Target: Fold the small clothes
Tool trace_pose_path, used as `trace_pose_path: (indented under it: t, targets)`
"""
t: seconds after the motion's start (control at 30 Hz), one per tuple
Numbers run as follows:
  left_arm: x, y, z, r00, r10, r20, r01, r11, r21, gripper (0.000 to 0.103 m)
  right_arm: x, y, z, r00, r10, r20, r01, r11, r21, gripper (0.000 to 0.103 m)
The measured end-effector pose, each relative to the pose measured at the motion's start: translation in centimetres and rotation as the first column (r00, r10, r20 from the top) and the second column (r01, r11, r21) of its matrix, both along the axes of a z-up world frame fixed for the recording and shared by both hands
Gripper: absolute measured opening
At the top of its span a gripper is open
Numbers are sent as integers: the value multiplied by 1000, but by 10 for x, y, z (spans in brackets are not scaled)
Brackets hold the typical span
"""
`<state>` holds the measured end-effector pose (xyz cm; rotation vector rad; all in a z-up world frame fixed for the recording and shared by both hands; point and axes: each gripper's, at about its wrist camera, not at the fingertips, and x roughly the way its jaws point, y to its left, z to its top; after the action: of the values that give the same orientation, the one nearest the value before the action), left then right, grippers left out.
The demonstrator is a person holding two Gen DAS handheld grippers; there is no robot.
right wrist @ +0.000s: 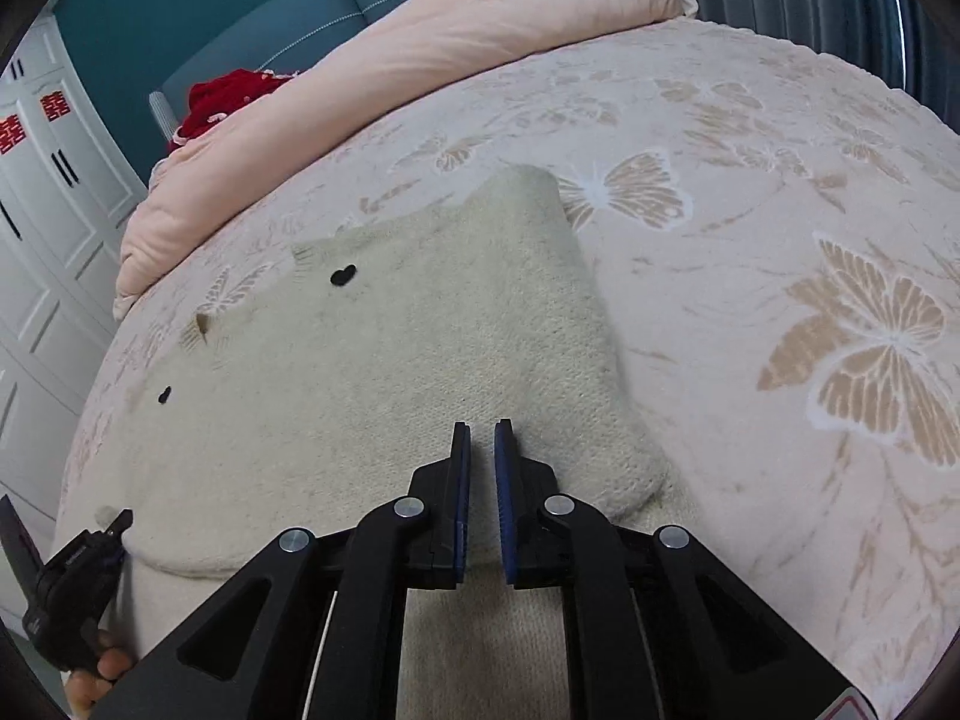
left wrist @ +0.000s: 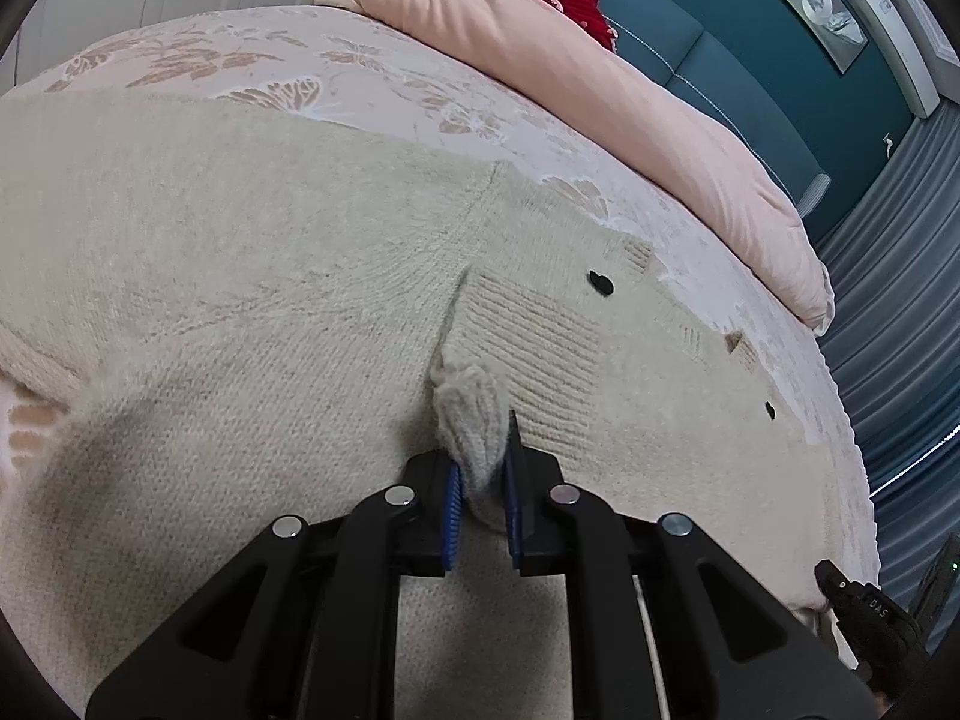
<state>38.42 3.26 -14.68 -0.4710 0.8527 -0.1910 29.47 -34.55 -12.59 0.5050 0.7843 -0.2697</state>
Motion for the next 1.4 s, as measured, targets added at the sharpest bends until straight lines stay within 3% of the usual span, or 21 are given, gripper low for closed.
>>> trace_pose_path:
  t: [0.13, 0.23, 0.3, 0.33, 0.43, 0.47, 0.5, 0.6, 0.7, 0.77, 0.83, 0.87, 0.9, 0.93, 0.97, 1.0, 1.07, 1.17, 1.27, 1.33, 1.4]
  targets:
    - [-2, 4, -2, 1000, 4, 9, -4, 999, -39, 12, -6, 1, -13, 1000, -11, 12, 11, 1000, 1, 6]
    - [-6, 17, 4, 999, 29, -25, -31, 994, -100, 14, -4, 11, -10, 1000, -11, -1, 11, 998, -62, 7]
    - [-20, 38, 16, 996, 84, -35, -88, 990, -115, 25, -2, 13, -9, 1000, -10, -9, 9, 996, -84, 7]
    - [-29, 54, 23, 991, 131, -28, -134, 985, -109, 37, -1, 14, -9, 1000, -10, -9, 10, 996, -86, 7]
    - [-52, 127, 41, 961, 277, -14, -276, 955, -104, 61, -3, 13, -10, 1000, -12, 7, 12, 998, -69, 7]
    - [-56, 158, 46, 937, 348, -24, -349, 935, -67, 74, -3, 12, -10, 1000, -13, 11, 13, 998, -65, 7]
    - [-59, 190, 48, 910, 413, -31, -414, 909, -35, 77, -3, 13, -10, 1000, -14, 13, 15, 998, -66, 7]
    - [-65, 287, 49, 804, 591, -69, -589, 807, 50, 79, -2, 16, -10, 1000, -16, -3, 15, 994, -107, 7]
    - [-70, 368, 40, 685, 715, -140, -716, 696, 48, 81, 0, 20, -11, 1000, -22, -17, 19, 989, -146, 8]
    - [-72, 400, 34, 650, 743, -158, -754, 657, -14, 81, 1, 22, -11, 999, -25, -22, 22, 987, -158, 8]
    - [-68, 413, 37, 620, 768, -161, -780, 625, -26, 81, 1, 22, -11, 999, -27, -25, 23, 986, -163, 8]
    - [-63, 414, 38, 613, 772, -166, -784, 621, -12, 73, 1, 23, -11, 999, -27, -26, 23, 986, -164, 8]
    - [-57, 413, 39, 616, 770, -165, -781, 625, -2, 60, 1, 22, -11, 999, -28, -26, 23, 986, -165, 8]
    - [-49, 411, 41, 638, 750, -177, -762, 647, -5, 28, 1, 22, -11, 999, -28, -26, 23, 986, -166, 8]
    - [-40, 409, 42, 657, 726, -203, -743, 669, -8, 10, 1, 23, -11, 999, -29, -27, 24, 985, -168, 8]
    - [-36, 407, 48, 666, 719, -202, -737, 676, -23, 11, 2, 24, -11, 999, -30, -29, 25, 985, -171, 8]
    - [-32, 387, 77, 701, 704, -112, -712, 700, -54, 11, 2, 25, -11, 999, -31, -30, 25, 984, -175, 8]
    - [-19, 329, 130, 810, 585, 35, -583, 811, -51, 11, 2, 25, -11, 999, -31, -25, 26, 985, -169, 8]
    - [-9, 236, 184, 907, 379, 182, -381, 924, -26, 11, 1, 23, -11, 999, -31, -15, 28, 988, -150, 8]
    - [-7, 168, 205, 942, 236, 238, -239, 971, -17, 11, 0, 20, -11, 1000, -30, -6, 29, 991, -132, 8]
    - [-4, 99, 208, 967, 101, 235, -100, 995, -14, 11, -2, 19, -12, 1000, -30, 3, 30, 993, -115, 8]
